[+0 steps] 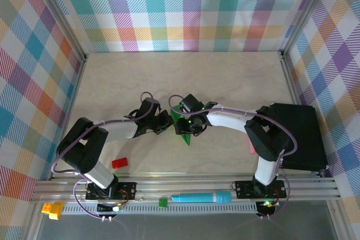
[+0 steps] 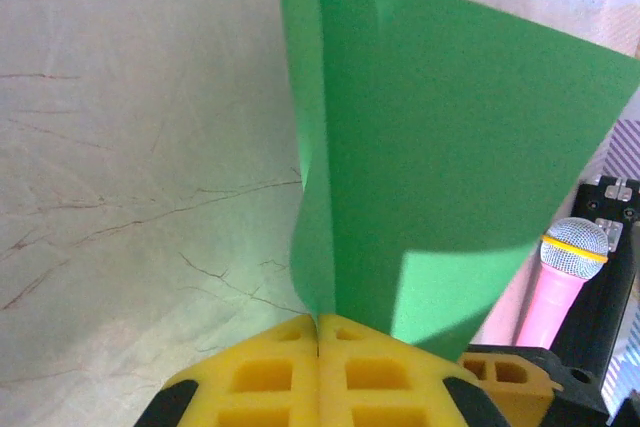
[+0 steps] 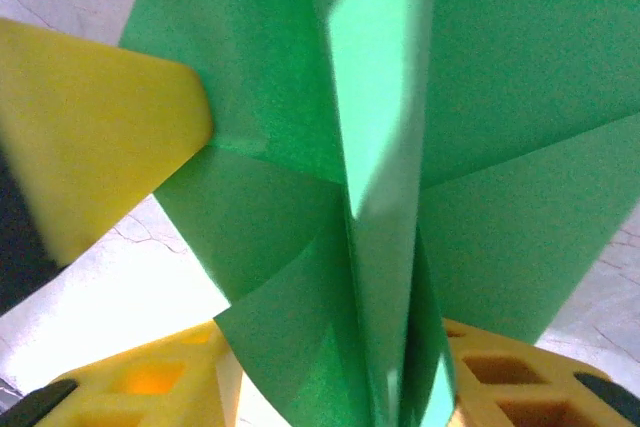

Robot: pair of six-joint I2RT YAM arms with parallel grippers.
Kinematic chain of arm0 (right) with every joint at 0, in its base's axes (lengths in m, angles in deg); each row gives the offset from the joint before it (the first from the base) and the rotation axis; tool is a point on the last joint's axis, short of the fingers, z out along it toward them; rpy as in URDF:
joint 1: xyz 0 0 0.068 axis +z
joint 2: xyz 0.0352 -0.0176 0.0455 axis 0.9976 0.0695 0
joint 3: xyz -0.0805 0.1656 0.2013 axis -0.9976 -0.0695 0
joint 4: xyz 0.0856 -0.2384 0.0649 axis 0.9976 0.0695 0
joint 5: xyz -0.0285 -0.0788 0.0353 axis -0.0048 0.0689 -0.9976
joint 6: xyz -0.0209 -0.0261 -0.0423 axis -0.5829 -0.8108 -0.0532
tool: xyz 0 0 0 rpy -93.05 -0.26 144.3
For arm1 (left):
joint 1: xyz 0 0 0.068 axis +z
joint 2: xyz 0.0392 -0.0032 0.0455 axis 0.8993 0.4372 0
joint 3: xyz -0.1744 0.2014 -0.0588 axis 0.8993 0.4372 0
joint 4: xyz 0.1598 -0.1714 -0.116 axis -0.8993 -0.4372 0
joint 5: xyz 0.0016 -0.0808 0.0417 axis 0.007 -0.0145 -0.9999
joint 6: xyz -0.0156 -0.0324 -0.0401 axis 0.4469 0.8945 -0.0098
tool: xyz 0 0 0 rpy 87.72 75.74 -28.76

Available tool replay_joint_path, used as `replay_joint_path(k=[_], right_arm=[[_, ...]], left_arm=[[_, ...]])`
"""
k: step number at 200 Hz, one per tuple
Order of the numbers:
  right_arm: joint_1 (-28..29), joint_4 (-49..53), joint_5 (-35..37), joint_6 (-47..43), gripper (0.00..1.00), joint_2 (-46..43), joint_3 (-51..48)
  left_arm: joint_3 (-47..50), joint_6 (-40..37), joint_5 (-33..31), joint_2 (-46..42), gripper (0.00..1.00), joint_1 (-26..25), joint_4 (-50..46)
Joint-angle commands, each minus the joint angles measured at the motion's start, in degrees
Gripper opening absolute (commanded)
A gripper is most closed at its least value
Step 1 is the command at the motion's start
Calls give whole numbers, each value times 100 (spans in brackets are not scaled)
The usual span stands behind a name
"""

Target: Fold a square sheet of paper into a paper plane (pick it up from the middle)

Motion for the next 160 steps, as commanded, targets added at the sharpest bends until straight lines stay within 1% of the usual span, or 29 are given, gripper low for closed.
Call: replay_joint_path(k=[1, 99, 160], right_arm=[[23, 106, 172, 66, 46, -199, -50], [23, 182, 76, 21, 46, 60, 24], [23, 356, 221, 31, 38, 156, 146]], left_arm=[[-131, -111, 34, 79, 0, 55, -224], [-167, -122, 91, 96, 0, 55, -209], [-206, -120, 87, 100, 0, 55, -239]])
